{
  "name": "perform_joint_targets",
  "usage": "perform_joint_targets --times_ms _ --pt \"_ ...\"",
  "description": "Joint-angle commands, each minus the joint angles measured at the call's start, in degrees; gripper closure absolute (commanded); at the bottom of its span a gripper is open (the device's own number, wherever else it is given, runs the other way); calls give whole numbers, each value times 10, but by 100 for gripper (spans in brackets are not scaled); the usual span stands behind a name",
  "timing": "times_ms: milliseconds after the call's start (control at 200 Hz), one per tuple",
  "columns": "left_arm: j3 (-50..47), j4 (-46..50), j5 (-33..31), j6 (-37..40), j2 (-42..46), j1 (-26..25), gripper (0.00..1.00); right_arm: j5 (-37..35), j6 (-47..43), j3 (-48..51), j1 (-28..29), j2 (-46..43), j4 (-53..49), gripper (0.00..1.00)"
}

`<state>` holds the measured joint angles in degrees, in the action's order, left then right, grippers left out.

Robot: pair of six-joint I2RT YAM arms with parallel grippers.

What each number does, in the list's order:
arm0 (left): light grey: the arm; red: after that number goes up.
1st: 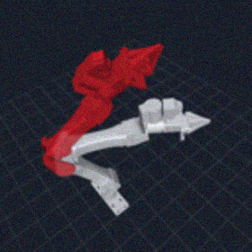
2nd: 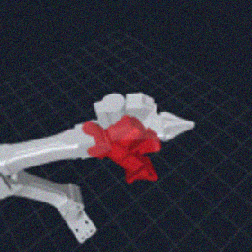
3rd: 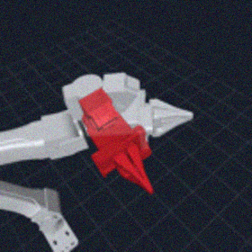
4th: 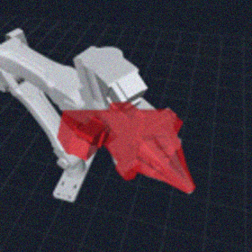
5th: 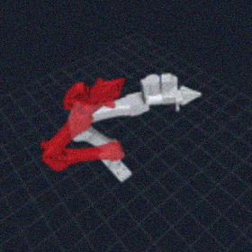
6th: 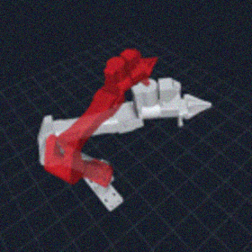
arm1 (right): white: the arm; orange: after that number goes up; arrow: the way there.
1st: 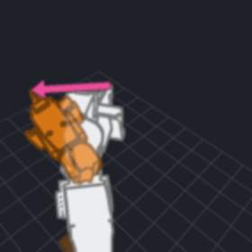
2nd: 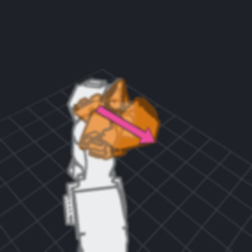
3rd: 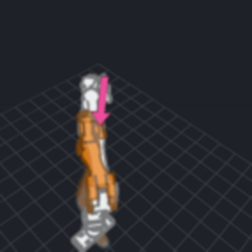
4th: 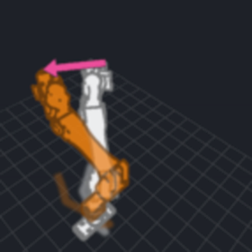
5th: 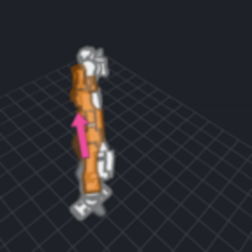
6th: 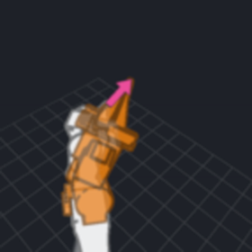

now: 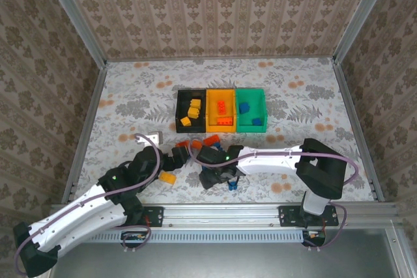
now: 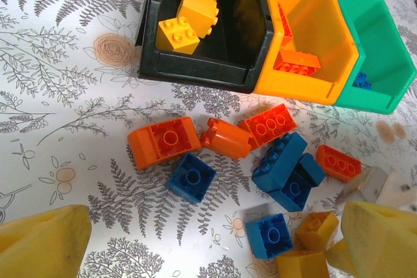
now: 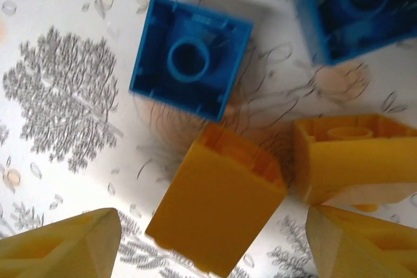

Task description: Sort the legos into containers by color

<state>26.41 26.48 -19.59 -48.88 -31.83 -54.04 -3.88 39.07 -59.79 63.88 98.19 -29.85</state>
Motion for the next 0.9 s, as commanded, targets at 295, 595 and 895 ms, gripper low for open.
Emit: perform_joint_targets --times_ms 295,595,895 --pt "20 9 -4 9 -9 -5 0 -67 11 -10 -7 33 -55 54" --pt "28 -23 10 21 -67 -5 0 -66 -5 43 -13 -79 -23 69" --pt "-4 -25 3 -6 -73 -5 0 -7 -66 -55 -114 -122 -11 68"
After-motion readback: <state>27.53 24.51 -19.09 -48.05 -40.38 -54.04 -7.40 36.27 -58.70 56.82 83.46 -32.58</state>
